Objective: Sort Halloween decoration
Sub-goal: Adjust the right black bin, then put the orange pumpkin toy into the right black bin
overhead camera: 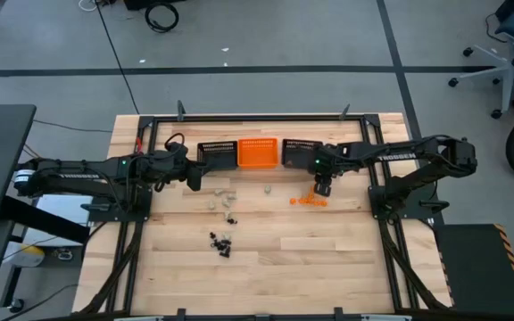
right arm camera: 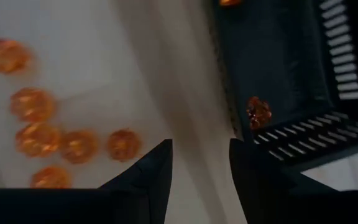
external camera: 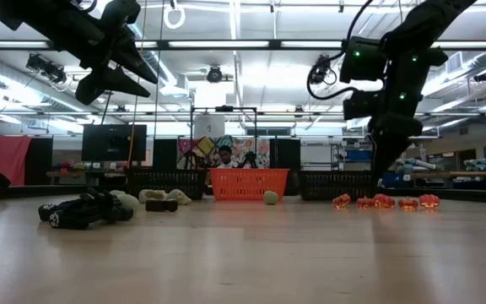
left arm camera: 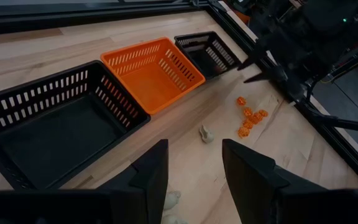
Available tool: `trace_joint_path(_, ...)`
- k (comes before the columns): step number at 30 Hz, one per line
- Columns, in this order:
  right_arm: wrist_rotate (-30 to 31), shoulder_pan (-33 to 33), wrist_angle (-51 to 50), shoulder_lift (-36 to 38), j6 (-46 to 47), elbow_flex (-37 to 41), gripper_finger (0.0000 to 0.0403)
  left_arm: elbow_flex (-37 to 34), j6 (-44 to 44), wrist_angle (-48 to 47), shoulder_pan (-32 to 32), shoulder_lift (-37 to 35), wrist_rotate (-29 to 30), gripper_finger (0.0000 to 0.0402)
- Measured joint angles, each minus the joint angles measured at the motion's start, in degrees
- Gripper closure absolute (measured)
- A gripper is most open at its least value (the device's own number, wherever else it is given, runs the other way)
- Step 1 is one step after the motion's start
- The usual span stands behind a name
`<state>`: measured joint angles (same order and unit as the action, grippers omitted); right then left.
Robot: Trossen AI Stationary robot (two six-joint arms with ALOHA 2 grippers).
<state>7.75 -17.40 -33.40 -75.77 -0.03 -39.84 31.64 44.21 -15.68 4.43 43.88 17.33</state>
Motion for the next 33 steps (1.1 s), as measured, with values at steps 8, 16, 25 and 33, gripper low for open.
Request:
trace_joint_path(8,-8.03,1.13,-3.38,-0.02,5.84,-2.04,0.0241,0.0,0.2,0.0,0.0,0.0,0.17,0.0244)
trace_joint_path(16,-3.82,9.62,-3.38,-0.02,7.5,-2.05,0.0245,0.0,0.24,0.0,0.0,0.0,0.17,0.0244)
trace_joint_path(25,-2.55,9.34,2.49,-0.02,11.61,2.54,0.0238,0.0,0.17,0.0,0.0,0.0,0.19,0.0244)
trace_joint_path(33,-1.77,9.34,11.09,-0.02,13.11,6.91,0.0238,0.0,0.2,0.0,0.0,0.0,0.19,0.0244)
